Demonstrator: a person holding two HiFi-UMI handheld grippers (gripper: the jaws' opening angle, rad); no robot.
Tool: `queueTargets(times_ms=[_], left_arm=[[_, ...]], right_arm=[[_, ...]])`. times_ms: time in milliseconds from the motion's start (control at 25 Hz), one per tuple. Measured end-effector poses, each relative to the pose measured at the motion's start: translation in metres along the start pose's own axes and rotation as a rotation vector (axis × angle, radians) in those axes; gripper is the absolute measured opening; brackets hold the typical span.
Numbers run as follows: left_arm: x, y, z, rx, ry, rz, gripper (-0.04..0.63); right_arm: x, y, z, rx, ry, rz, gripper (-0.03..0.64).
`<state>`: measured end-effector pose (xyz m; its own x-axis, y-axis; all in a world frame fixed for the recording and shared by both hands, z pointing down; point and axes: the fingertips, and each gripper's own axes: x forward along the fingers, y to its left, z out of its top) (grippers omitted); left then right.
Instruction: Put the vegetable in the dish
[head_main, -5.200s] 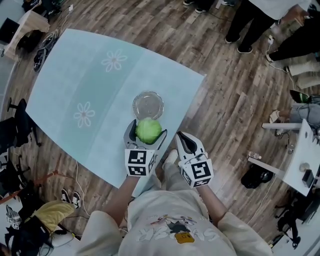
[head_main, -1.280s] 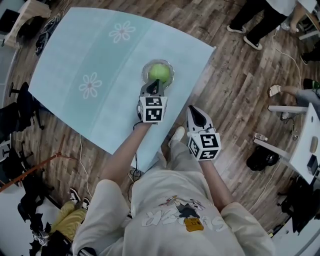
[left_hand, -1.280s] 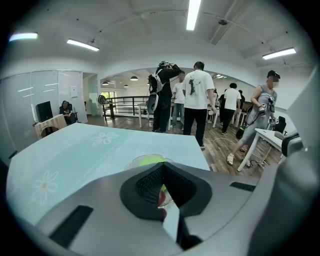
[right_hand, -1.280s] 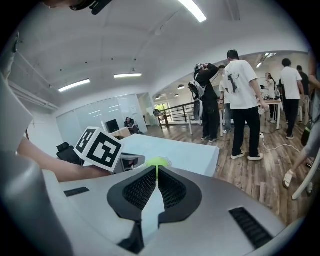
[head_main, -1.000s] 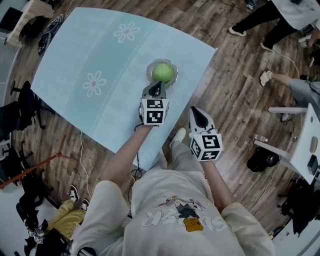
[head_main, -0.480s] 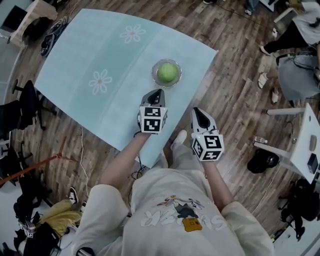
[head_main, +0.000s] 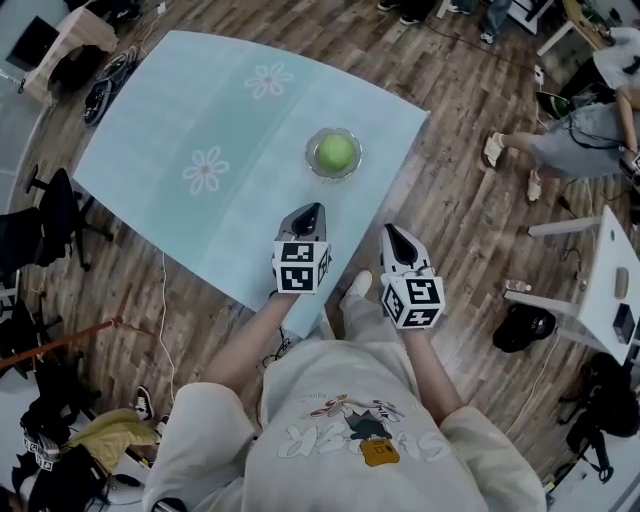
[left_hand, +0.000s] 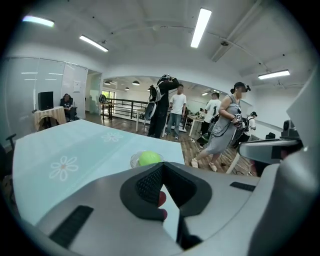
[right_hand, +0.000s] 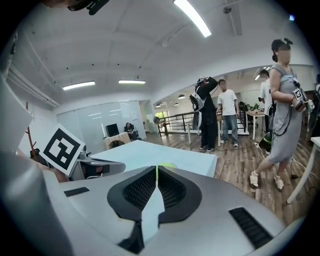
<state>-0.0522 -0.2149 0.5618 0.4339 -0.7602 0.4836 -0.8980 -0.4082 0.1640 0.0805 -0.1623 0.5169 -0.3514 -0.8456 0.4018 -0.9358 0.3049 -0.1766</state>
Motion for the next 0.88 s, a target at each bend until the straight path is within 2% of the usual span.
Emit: queueTargets(times_ms=[320, 880], left_arm=[[-0.036, -0.011, 0.000, -0.009, -0.034, -0.014, 0.008], [-0.105, -0.038, 0.008, -0.012, -0.124, -0.064, 0.008]], right_arm=[[-0.022, 0.010, -0.001, 0.016, -0.037, -0.017, 0.031], [-0.070, 0.038, -0.001, -0.017, -0.099, -0.029, 0.031]])
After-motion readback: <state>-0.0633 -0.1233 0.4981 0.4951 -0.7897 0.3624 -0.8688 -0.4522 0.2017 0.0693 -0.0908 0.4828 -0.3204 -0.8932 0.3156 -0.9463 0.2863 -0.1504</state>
